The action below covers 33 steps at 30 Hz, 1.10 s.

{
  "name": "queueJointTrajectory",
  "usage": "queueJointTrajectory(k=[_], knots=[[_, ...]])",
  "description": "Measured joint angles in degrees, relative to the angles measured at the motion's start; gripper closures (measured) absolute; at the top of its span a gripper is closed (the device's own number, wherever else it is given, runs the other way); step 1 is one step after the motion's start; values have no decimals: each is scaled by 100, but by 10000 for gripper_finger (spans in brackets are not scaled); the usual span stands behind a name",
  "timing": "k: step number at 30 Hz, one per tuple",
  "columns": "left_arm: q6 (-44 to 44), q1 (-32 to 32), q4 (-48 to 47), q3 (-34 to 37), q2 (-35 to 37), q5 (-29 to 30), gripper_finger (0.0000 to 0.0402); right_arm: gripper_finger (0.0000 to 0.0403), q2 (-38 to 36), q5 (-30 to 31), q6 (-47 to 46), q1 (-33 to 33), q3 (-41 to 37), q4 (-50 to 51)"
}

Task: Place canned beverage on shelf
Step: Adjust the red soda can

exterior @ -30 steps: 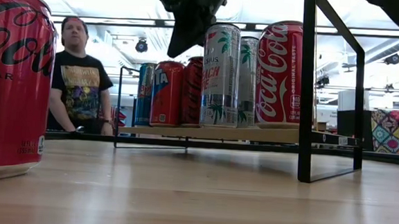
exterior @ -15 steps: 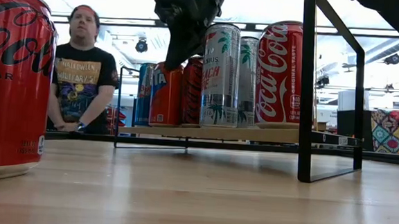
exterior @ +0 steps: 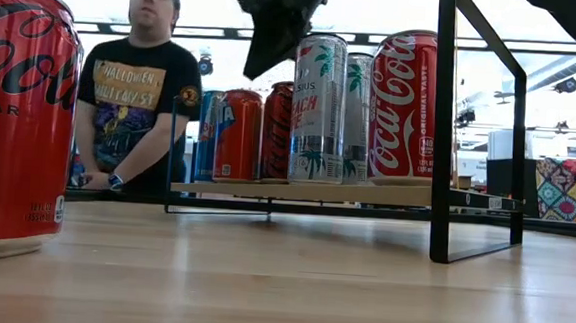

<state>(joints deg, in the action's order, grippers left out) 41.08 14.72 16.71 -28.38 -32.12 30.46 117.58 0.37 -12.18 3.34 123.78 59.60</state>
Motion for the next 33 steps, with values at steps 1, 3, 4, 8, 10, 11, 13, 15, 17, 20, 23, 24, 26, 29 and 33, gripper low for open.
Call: queueJointTrajectory(k=[1,3,4,8,10,11,13,15,17,20,23,24,26,29,33], knots=[[0,0,0,0,0,0,402,394,-35,8,-167,21,57,99],[0,0,-2,0,0,0,402,394,-71,84,-663,72,186,342],[0,0,0,0,-2,0,402,394,-74,109,-880,123,252,514],[0,0,-1,0,-4,0,402,394,-68,151,-1448,310,364,1254],[0,0,0,0,-4,0,402,394,-68,156,-1683,394,368,1512],[0,0,0,0,-4,0,402,394,-68,189,-1737,429,366,1599],[0,0,-2,0,-4,0,402,394,-65,266,-1768,488,366,1694],[0,0,0,0,-4,0,402,394,-65,270,-1786,520,366,1716],[0,0,0,0,-4,0,402,394,-65,284,-1788,531,366,1718],[0,0,0,0,-4,0,402,394,-62,207,-1826,521,365,1819],[0,0,-1,0,-4,0,402,394,-59,57,-1820,517,353,1828],[0,0,0,0,-4,0,402,394,-57,38,-1794,505,353,1819],[0,0,0,0,-4,0,402,394,-57,27,-1742,485,375,1819],[0,0,-1,0,-4,0,402,394,-55,11,-1663,426,514,1808],[0,0,-2,0,-4,0,402,394,-57,-199,-1438,318,662,1785]])
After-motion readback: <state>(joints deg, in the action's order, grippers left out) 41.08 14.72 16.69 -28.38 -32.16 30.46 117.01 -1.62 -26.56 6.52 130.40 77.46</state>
